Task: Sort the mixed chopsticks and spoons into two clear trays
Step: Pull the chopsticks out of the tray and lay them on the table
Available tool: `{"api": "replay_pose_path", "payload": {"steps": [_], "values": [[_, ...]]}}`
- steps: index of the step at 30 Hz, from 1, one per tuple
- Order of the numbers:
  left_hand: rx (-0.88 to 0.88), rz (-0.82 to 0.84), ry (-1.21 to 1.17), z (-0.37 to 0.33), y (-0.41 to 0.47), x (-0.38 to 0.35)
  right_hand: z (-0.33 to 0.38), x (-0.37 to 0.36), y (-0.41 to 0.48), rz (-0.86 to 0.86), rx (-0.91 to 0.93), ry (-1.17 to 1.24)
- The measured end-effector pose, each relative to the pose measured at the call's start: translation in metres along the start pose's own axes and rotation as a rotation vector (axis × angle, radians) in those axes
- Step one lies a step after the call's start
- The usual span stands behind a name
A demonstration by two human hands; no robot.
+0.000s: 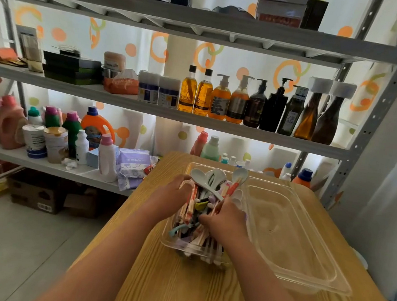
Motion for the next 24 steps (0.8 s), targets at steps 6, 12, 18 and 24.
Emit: {"api": "replay_pose_path", "payload": {"steps": [6,12,18,24], "values": [[0.013,0.007,-0.027,-0.001,-0.004,-0.003,-0.009,0.008,0.001,-0.008,-0.05,0.113],[0.043,-0.079,0.09,-0.003,-0.011,0.009,-0.011,0.011,-0.004,0.061,-0.104,0.401],[-0.068,-0.174,0.196,-0.029,-0.02,0.023,-0.002,0.02,-0.018,0.113,-0.075,0.477],[-0.115,-0.169,0.192,-0.045,-0.032,0.025,0.02,0.033,-0.043,0.161,-0.001,0.464]]}}
Point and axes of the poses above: each hand's wrist, its own y-axis towards the middle knuckle, its own x-axis out of the back of the hand, z = x × y, the point moved 10 cm from there along y, towards the middle knuckle, and after that the axes turned 2 degrees about -y, right-handed, at the moved point
